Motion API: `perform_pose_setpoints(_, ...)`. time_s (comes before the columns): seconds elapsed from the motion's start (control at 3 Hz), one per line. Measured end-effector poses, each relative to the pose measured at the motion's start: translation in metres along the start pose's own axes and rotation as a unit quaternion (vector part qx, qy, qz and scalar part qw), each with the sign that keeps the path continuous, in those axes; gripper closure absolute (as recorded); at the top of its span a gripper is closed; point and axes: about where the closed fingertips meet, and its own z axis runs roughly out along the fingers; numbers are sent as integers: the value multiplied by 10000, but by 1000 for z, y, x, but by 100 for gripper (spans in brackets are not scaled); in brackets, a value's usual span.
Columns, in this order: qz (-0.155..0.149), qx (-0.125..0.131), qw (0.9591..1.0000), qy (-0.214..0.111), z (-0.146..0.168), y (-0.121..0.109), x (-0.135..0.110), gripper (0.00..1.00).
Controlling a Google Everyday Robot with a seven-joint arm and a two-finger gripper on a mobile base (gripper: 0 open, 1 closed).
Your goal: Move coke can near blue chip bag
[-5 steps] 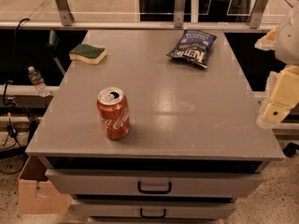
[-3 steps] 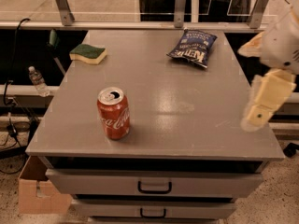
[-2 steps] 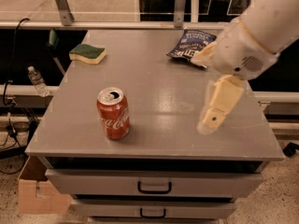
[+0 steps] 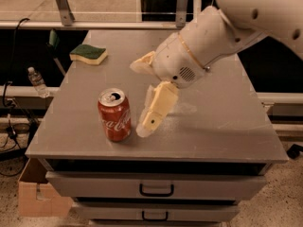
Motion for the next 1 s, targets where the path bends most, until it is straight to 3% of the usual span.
perform_pose_setpoints(0.33, -93, -165, 9986, -503, 29, -8, -16, 0)
perform_pose_setpoints(1.0, -72, -397, 9947, -943, 57, -13, -13, 0)
